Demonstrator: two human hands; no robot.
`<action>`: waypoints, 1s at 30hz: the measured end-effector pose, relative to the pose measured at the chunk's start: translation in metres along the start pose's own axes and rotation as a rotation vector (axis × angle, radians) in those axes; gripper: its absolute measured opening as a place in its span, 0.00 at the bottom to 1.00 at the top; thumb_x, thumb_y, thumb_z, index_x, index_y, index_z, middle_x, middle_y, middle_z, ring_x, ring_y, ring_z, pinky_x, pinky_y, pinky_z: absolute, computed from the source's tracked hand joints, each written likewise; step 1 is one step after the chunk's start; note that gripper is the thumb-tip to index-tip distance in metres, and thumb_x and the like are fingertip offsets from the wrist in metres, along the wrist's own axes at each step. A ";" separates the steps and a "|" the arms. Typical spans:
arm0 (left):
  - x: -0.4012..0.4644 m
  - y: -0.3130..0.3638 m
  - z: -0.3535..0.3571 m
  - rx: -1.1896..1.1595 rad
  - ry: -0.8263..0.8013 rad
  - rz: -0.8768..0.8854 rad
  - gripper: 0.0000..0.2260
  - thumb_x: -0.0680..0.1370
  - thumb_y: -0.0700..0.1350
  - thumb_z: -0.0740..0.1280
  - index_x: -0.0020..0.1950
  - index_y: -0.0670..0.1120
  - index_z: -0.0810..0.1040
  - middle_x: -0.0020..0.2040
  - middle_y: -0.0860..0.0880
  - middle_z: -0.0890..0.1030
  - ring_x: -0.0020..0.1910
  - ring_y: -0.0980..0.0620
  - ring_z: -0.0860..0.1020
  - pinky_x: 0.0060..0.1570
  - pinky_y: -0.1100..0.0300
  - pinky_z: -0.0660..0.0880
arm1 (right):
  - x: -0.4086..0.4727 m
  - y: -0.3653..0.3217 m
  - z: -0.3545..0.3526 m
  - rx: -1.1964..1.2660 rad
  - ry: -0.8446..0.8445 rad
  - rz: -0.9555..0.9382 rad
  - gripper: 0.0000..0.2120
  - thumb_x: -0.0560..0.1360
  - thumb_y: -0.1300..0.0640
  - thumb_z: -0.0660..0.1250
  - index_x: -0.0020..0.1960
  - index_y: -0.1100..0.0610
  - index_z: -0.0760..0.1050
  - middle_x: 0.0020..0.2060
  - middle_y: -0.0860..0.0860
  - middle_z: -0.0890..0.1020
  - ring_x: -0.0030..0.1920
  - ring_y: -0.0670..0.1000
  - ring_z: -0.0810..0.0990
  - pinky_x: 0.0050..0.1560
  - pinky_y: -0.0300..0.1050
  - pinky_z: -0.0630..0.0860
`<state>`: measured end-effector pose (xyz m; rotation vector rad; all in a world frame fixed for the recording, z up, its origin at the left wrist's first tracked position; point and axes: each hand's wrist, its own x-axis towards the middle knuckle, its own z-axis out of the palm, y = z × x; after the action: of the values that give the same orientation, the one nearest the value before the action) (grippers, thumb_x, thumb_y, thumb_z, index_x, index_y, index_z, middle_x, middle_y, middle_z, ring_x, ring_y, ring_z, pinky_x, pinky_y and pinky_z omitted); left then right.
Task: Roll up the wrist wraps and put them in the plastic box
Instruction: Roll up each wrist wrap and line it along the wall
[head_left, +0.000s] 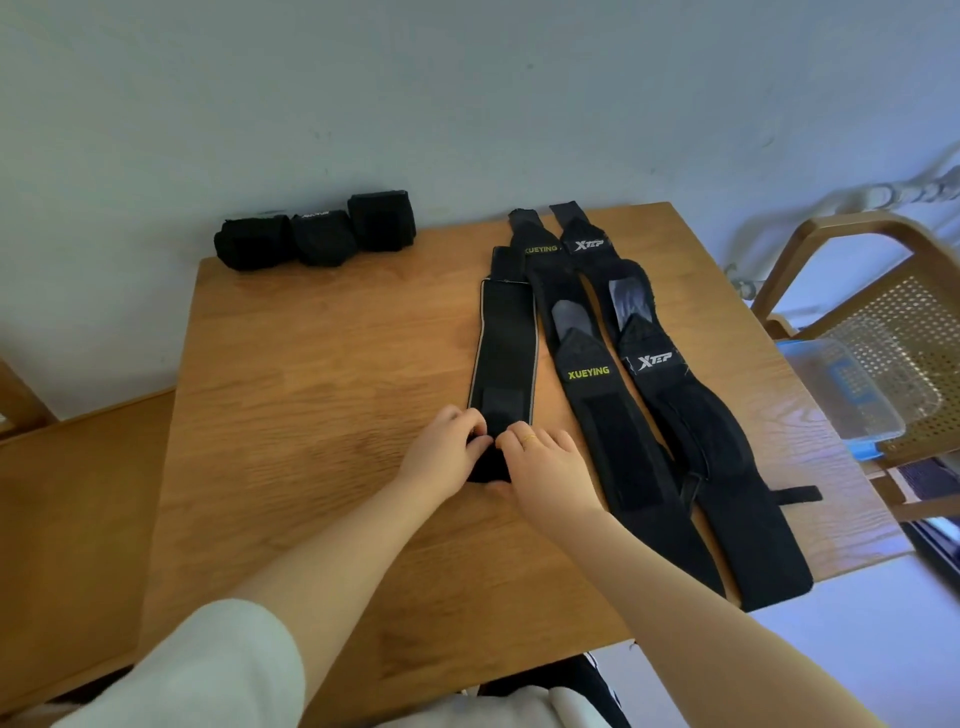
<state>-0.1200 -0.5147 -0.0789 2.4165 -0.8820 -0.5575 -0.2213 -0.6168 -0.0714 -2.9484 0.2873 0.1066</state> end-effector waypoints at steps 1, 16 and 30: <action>0.002 0.002 0.000 0.030 0.005 0.002 0.08 0.80 0.47 0.61 0.55 0.46 0.76 0.57 0.50 0.72 0.53 0.51 0.72 0.51 0.59 0.72 | -0.001 0.000 0.002 -0.055 -0.020 -0.003 0.19 0.80 0.51 0.60 0.68 0.55 0.67 0.64 0.51 0.72 0.65 0.52 0.70 0.65 0.46 0.63; 0.035 -0.006 -0.024 0.047 -0.273 0.197 0.19 0.79 0.52 0.64 0.68 0.48 0.70 0.62 0.50 0.72 0.58 0.52 0.73 0.54 0.61 0.70 | 0.033 0.022 -0.003 0.603 -0.120 0.375 0.11 0.79 0.51 0.61 0.61 0.48 0.68 0.54 0.47 0.78 0.54 0.51 0.77 0.60 0.53 0.73; 0.091 0.006 -0.025 0.201 -0.114 -0.006 0.10 0.81 0.53 0.58 0.48 0.47 0.69 0.47 0.50 0.71 0.40 0.52 0.71 0.37 0.58 0.68 | 0.055 0.038 -0.008 0.145 -0.018 0.225 0.24 0.79 0.45 0.60 0.73 0.49 0.64 0.67 0.49 0.70 0.70 0.51 0.64 0.69 0.48 0.60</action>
<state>-0.0456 -0.5728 -0.0741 2.5886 -1.0226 -0.6415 -0.1748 -0.6649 -0.0744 -2.7608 0.5970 0.1358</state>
